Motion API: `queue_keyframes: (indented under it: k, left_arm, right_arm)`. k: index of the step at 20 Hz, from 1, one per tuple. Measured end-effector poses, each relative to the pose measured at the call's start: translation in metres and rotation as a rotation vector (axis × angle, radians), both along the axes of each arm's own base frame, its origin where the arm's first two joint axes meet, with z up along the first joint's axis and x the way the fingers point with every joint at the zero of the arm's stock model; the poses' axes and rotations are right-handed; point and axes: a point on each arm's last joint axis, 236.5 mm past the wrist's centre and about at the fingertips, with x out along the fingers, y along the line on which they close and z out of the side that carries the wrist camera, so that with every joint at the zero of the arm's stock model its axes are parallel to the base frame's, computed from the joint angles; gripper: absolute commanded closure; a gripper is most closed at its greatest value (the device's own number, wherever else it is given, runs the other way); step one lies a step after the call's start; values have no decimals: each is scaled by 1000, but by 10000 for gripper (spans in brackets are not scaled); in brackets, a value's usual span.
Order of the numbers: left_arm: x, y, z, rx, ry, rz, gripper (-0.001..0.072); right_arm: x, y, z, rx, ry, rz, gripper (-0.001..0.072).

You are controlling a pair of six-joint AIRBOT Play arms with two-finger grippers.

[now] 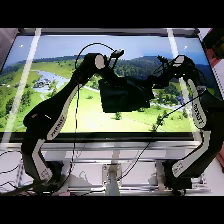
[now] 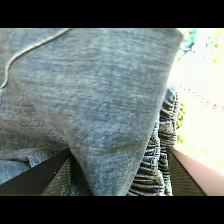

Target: Fold the clothes and pants, and hang the long-sleeved shirts on hangers.

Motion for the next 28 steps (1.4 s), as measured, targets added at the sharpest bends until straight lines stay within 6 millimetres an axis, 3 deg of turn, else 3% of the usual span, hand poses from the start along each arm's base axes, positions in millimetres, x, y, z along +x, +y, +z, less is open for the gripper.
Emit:
queue_keyframes:
  k: [2,5,7,10,13,18,19,21,26,28]
  left_arm:
    - [0,0,0,1,1,0,680]
    - [-2,1,-1,4,6,-3,680]
    - [-2,1,-1,4,7,-3,680]
    - [-2,1,-1,4,7,-3,680]
    - [-2,1,-1,4,6,-3,680]
    - [-2,1,-1,4,7,-3,680]
    - [-2,1,-1,4,6,-3,680]
    - [-2,1,-1,5,8,-4,680]
    - [8,14,10,14,-33,9,680]
    - [18,28,25,23,-75,30,680]
  right_arm:
    - [3,-1,-1,76,14,-41,93]
    - [6,-20,-2,128,20,-93,34]
    - [2,-32,-5,151,46,-115,33]
    - [-14,-31,-19,189,136,-102,33]
    - [-27,-12,-30,262,217,-76,33]
    - [-30,54,-35,380,254,-5,46]
    - [-25,67,-35,390,238,0,186]
    - [-20,89,-40,385,206,13,669]
    - [-17,142,-26,463,155,68,670]
    - [-17,155,-2,553,116,108,670]
